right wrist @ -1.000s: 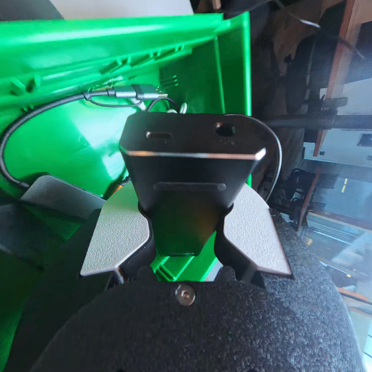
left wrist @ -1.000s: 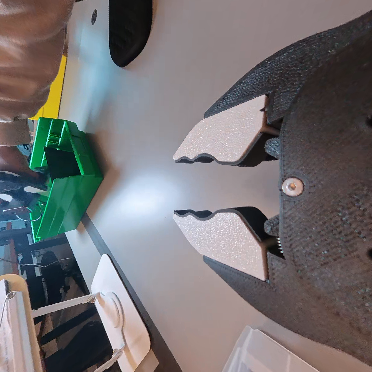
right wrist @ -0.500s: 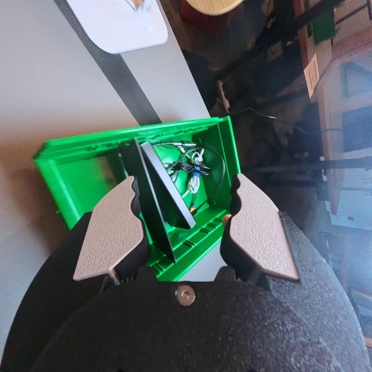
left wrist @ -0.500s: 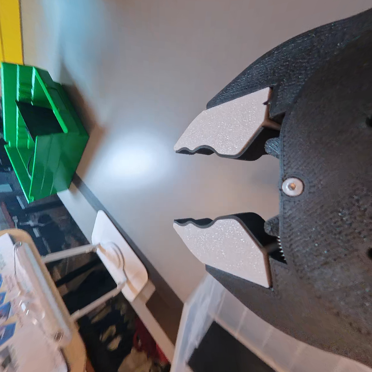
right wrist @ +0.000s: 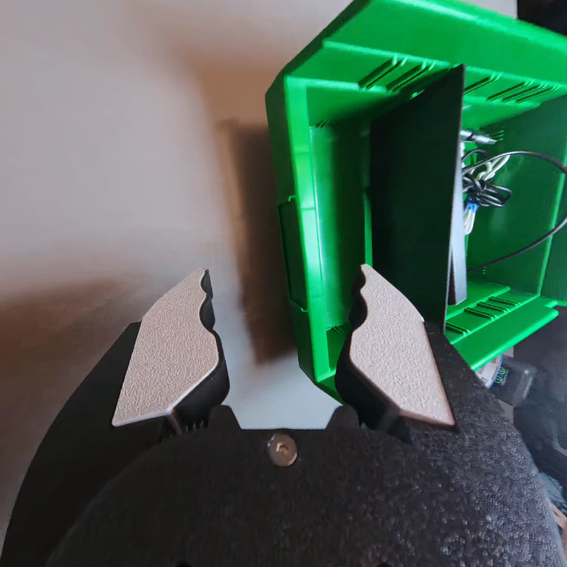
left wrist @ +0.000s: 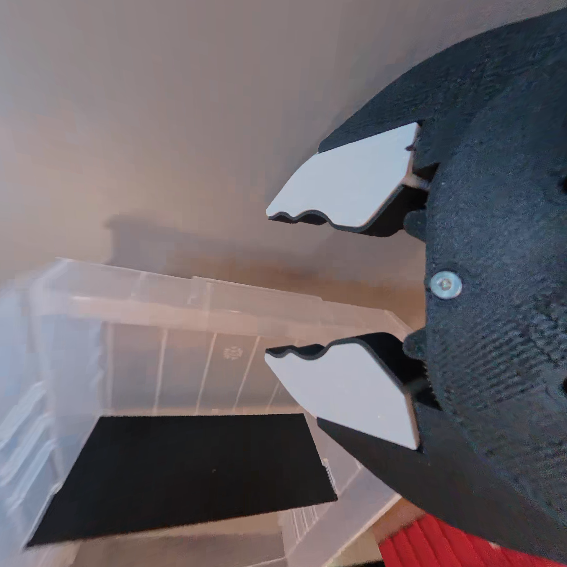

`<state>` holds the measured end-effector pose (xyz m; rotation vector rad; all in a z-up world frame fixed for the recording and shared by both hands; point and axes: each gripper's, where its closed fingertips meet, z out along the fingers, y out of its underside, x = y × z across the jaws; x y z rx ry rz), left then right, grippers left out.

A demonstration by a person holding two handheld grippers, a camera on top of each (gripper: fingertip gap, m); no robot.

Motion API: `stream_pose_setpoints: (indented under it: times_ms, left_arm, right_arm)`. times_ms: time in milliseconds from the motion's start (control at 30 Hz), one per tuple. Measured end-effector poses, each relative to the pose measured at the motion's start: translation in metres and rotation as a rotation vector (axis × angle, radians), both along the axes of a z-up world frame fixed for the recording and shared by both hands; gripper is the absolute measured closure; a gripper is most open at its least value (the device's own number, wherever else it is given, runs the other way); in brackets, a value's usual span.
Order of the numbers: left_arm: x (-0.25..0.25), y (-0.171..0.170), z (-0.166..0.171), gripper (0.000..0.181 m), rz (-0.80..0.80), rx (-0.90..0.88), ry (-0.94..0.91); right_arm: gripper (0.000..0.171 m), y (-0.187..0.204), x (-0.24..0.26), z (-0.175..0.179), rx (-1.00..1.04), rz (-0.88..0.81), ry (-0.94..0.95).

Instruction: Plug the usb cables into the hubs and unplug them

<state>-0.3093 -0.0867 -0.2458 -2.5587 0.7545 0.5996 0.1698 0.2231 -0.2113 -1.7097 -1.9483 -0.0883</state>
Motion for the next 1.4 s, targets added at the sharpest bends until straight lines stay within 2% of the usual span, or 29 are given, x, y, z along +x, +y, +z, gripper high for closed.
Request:
stream_pose_setpoints:
  times_ms: [33,133,167,300,367,500,633,800,867,933,1033,1133,1233,1333,1400]
  left_arm:
    - [-0.008,0.002,-0.003,0.117,-0.004,-0.021,0.041]
    - [-0.02,0.01,-0.008,0.146,-0.018,-0.048,0.076]
    - [-0.023,0.014,-0.009,0.149,-0.034,-0.045,0.101]
    - [-0.005,0.03,-0.008,0.151,-0.129,0.0,0.127]
    - [0.013,0.033,-0.008,0.151,-0.165,-0.002,0.143]
    - [0.062,0.036,-0.008,0.151,-0.285,0.023,0.151]
    - [0.112,0.041,-0.007,0.151,-0.407,0.048,0.152]
    - [0.158,0.065,-0.004,0.15,-0.521,0.099,0.171]
    - [0.174,0.073,0.003,0.146,-0.532,0.157,0.143]
    - [0.198,0.075,0.02,0.143,-0.508,0.253,0.021]
    - [0.255,0.064,0.054,0.141,-0.485,0.419,-0.326]
    - [0.305,0.06,0.073,0.14,-0.405,0.483,-0.682]
    - [0.329,0.08,0.071,0.123,-0.296,0.505,-0.824]
    - [0.342,0.112,0.056,0.112,-0.209,0.5,-0.836]
    - [0.352,0.128,0.043,0.119,-0.203,0.466,-0.809]
  right_arm:
    - [0.085,0.003,0.001,-0.005,0.004,0.004,-0.035]
    - [0.09,0.013,-0.002,-0.017,0.015,0.025,-0.131]
    - [0.095,0.016,-0.004,-0.02,0.015,0.041,-0.153]
    - [0.119,0.027,-0.013,-0.032,0.051,0.113,-0.224]
    - [0.139,0.031,-0.014,-0.037,0.1,0.146,-0.263]
    - [0.14,0.023,-0.013,-0.036,0.163,0.186,-0.277]
    - [0.138,-0.023,-0.012,-0.035,0.213,0.272,-0.26]
    - [0.133,-0.114,-0.032,-0.03,0.281,0.433,-0.145]
    - [0.136,-0.155,-0.044,-0.021,0.352,0.479,-0.041]
    - [0.139,-0.207,-0.051,0.005,0.323,0.482,0.173]
    - [0.137,-0.262,-0.038,0.058,0.104,0.332,0.581]
    - [0.132,-0.232,0.016,0.094,0.088,-0.037,0.902]
    - [0.114,-0.194,0.066,0.073,-0.076,-0.379,1.059]
    - [0.097,-0.178,0.06,0.032,-0.23,-0.475,0.998]
    - [0.098,-0.167,0.046,0.014,-0.252,-0.487,0.904]
